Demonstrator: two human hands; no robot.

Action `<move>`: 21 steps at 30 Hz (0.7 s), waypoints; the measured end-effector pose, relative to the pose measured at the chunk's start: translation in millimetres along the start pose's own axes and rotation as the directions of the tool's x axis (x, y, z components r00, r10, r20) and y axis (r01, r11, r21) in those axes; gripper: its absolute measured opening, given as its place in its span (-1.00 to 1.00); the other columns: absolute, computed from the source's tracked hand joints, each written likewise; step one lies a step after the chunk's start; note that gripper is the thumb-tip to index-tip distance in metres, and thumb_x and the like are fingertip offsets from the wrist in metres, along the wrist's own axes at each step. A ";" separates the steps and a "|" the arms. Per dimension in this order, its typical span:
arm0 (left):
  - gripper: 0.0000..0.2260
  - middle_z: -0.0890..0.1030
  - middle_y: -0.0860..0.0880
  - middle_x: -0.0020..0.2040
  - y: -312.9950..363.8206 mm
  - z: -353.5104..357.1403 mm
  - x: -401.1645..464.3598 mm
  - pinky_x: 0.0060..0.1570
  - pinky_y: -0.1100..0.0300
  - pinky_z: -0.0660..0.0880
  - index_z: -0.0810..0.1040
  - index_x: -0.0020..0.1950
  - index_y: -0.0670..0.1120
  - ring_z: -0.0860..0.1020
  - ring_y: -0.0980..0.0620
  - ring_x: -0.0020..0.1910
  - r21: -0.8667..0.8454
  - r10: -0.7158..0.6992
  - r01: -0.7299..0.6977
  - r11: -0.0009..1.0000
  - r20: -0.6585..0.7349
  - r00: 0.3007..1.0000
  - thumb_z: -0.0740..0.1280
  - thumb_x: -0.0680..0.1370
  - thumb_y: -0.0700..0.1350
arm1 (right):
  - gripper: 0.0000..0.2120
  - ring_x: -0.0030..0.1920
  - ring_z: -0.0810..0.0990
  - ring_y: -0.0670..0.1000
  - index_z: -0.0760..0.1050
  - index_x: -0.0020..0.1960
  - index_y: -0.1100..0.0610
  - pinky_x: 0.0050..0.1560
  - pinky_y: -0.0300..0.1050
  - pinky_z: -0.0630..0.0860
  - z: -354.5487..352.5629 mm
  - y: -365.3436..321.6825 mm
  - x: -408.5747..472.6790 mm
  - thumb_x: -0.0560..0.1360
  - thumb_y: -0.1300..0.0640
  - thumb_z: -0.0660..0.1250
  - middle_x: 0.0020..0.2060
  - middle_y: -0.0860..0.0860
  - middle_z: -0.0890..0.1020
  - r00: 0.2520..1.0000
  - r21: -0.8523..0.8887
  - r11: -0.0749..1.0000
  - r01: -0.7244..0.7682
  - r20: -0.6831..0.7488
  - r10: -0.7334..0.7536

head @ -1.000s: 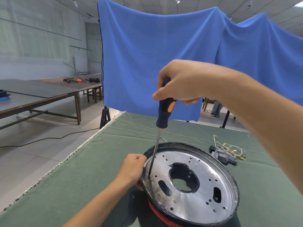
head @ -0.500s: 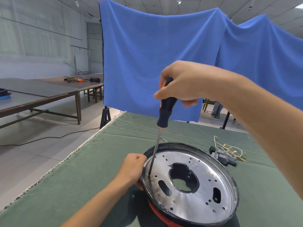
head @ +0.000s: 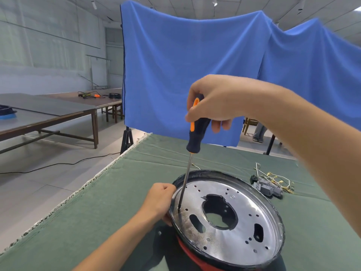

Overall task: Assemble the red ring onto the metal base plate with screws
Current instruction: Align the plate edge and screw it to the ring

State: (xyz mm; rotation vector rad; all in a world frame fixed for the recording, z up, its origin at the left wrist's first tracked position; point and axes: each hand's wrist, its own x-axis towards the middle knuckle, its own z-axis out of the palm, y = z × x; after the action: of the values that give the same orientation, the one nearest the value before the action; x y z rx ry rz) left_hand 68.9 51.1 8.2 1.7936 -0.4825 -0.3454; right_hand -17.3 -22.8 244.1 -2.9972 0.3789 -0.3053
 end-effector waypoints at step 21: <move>-0.64 0.29 0.09 -0.65 1.6 0.5 -0.7 -0.70 0.36 0.26 0.27 -0.44 -0.09 0.33 0.16 -0.71 -0.034 -0.025 0.025 0.999 0.000 1.000 0.16 0.56 -0.25 | -0.61 -0.67 0.42 -0.09 0.55 -0.28 0.08 -0.45 -0.22 0.29 2.7 7.5 3.5 0.41 -0.25 0.32 -0.59 -0.06 0.55 0.993 -0.144 0.988 -0.048 -0.112 0.032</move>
State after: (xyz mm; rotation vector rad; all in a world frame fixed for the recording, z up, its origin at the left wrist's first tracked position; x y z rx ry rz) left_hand 67.8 50.7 9.6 1.7683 -0.4514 -0.3683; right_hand -15.2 -30.7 241.2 -3.1193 0.4926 -0.4592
